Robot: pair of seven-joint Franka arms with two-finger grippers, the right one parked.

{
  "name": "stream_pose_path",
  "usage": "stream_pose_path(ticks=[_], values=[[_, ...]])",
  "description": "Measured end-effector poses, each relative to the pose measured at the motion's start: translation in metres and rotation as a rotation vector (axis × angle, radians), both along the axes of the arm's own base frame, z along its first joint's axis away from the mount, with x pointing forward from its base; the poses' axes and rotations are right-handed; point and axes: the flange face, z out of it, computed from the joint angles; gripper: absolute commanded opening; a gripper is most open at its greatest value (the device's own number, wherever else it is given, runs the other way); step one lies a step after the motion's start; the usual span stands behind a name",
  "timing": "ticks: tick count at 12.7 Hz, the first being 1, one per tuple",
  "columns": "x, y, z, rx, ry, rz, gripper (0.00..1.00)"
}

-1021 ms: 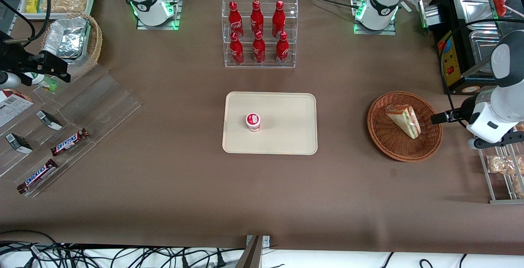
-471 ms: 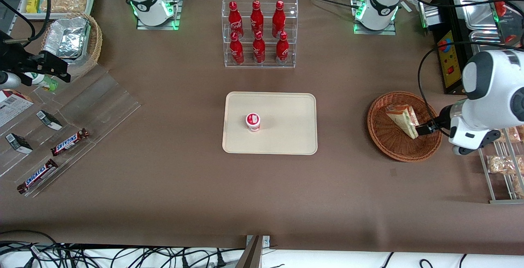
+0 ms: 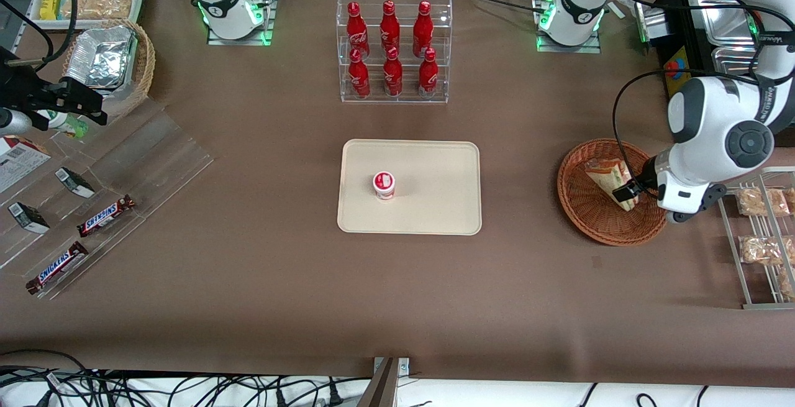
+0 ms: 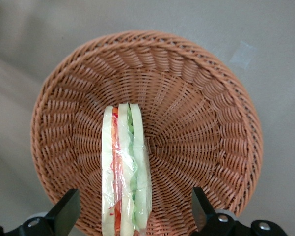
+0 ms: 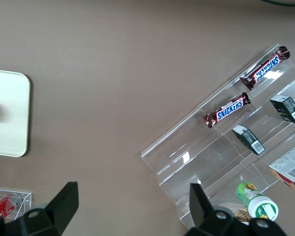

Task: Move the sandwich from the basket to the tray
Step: 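Close the left gripper on the wrapped sandwich's edge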

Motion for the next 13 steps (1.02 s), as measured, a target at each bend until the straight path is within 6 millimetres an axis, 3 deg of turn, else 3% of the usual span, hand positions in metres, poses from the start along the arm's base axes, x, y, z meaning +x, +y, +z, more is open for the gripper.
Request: stream_pose_path(ticks=[5, 9, 10, 13], values=[[-0.029, -0.007, -0.038, 0.053, -0.023, 0.000, 1.00], [-0.034, -0.010, -0.045, 0.064, -0.018, 0.006, 1.00], [-0.035, -0.010, -0.045, 0.066, -0.018, 0.019, 0.96], [-0.037, -0.011, -0.048, 0.068, -0.013, 0.035, 0.54]])
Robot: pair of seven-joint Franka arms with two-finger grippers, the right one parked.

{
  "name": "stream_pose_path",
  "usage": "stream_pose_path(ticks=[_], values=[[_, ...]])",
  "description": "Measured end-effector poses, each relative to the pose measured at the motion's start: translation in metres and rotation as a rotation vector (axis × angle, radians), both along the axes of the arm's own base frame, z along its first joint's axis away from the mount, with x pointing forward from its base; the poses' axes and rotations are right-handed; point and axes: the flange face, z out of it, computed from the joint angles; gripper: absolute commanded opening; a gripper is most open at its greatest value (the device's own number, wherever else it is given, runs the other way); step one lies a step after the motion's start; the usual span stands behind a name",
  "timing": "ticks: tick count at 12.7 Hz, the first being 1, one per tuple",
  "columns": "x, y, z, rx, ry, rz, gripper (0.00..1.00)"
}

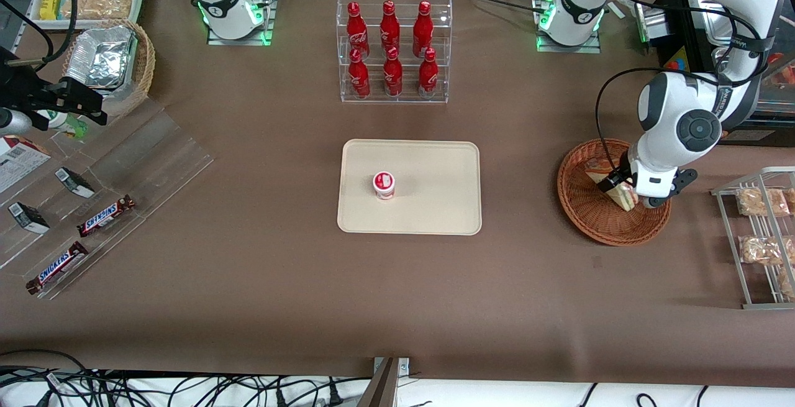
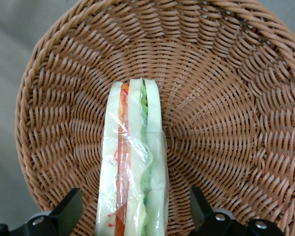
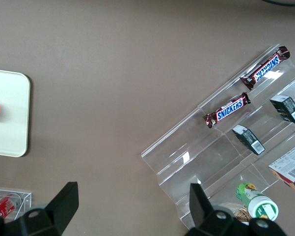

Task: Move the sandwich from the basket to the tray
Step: 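Close the left gripper on the wrapped sandwich's edge, then lift the sandwich out of the basket and carry it toward the cream tray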

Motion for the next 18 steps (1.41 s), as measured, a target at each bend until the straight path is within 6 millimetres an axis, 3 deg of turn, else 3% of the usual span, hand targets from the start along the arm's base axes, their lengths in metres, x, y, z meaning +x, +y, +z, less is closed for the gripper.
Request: stream_pose_path(ticks=[2, 8, 10, 14, 18], values=[[-0.001, 0.000, -0.001, 0.000, 0.003, 0.001, 0.47], [-0.001, 0.000, 0.000, 0.000, 0.003, -0.002, 0.37], [0.001, -0.005, 0.009, 0.000, 0.014, -0.034, 0.36], [0.027, -0.021, 0.065, -0.003, 0.051, -0.156, 0.37], [0.053, -0.060, 0.133, -0.023, 0.038, -0.365, 0.38]])
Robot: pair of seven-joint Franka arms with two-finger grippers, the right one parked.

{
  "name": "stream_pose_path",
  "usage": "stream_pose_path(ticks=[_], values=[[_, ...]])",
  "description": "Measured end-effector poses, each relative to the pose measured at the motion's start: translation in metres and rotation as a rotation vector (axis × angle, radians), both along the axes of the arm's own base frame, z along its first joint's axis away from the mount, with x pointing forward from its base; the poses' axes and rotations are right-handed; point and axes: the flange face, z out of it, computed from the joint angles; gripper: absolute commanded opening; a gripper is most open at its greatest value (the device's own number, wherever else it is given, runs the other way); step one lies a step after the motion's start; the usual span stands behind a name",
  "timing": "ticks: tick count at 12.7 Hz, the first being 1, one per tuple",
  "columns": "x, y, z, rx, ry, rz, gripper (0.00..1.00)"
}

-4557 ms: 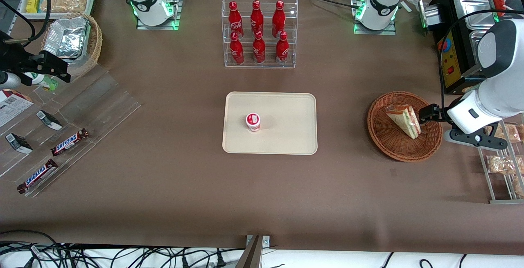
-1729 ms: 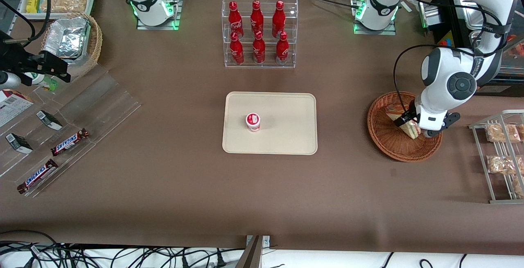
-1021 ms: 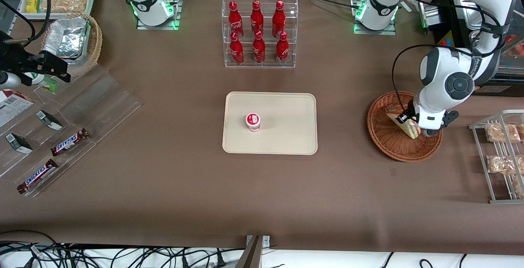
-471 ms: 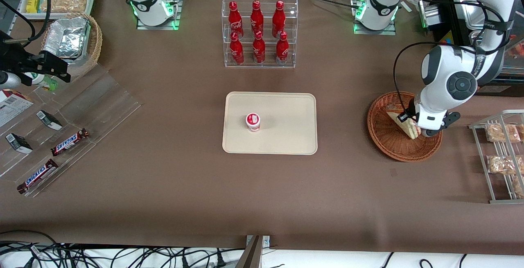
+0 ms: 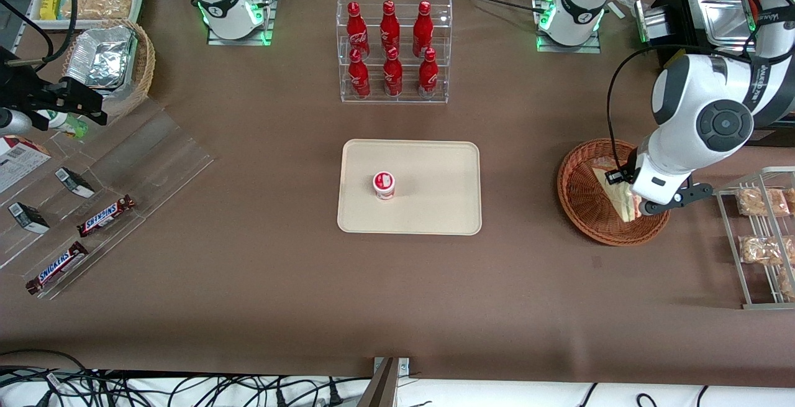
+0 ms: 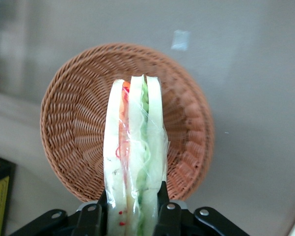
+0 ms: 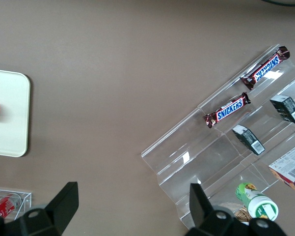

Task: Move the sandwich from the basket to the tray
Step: 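Lift the sandwich out of the basket and carry it toward the cream tray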

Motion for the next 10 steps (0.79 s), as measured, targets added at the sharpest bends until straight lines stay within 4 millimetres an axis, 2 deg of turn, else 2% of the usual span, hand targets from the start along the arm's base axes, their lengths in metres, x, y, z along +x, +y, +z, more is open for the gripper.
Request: stream_pose_path(ticks=[2, 4, 7, 10], values=[[0.003, -0.027, 0.025, -0.013, 0.008, -0.092, 0.37], [-0.003, -0.074, 0.041, -0.028, 0.014, -0.172, 0.38], [-0.020, -0.140, 0.047, -0.050, 0.008, -0.241, 0.39], [-0.038, -0.194, 0.040, -0.073, 0.022, -0.297, 0.39]])
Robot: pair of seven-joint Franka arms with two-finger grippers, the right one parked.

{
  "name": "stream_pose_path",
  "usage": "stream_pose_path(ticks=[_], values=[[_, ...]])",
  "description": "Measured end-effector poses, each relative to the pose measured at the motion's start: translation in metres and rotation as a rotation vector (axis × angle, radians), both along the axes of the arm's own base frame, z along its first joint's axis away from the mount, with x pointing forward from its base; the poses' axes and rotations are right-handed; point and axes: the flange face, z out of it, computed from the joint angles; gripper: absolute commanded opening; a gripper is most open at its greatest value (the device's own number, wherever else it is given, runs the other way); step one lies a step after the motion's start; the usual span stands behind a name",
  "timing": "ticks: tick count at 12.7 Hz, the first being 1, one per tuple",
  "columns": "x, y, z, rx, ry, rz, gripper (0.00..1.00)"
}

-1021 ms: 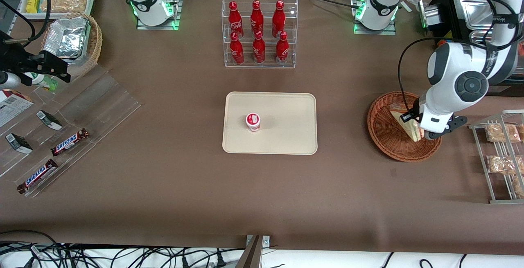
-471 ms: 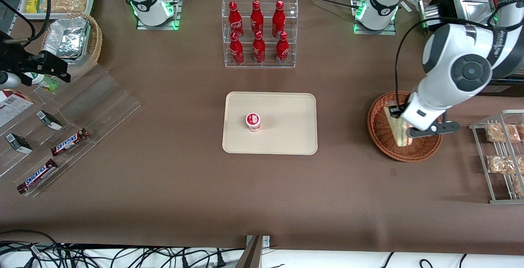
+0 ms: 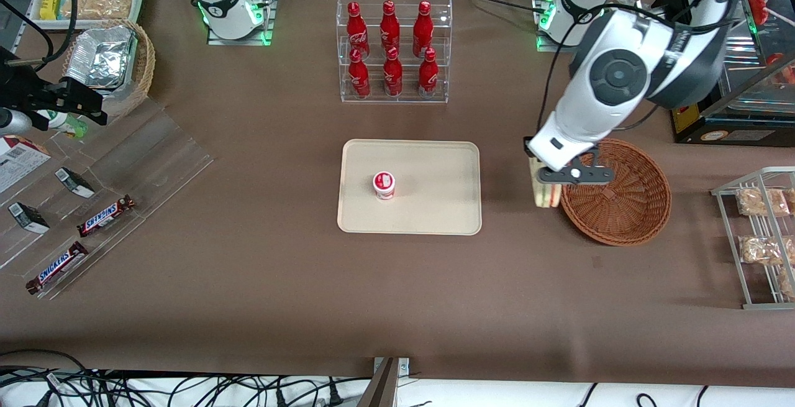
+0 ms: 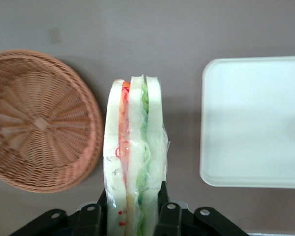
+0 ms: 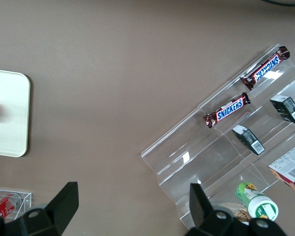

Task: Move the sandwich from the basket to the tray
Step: 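Lift the sandwich out of the basket and carry it toward the cream tray, then lower the sandwich onto the tray beside the red cup and open the left gripper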

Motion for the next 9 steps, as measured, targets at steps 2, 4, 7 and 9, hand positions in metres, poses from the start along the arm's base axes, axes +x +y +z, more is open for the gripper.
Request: stream_pose_path(ticks=[2, 4, 7, 9], values=[[-0.009, -0.039, -0.012, -0.026, -0.020, 0.014, 0.39], [-0.019, -0.081, -0.031, -0.052, -0.046, 0.050, 0.39], [-0.034, -0.128, -0.080, -0.005, -0.100, 0.076, 0.38], [-0.040, -0.146, -0.108, 0.010, -0.119, 0.065, 0.38]])
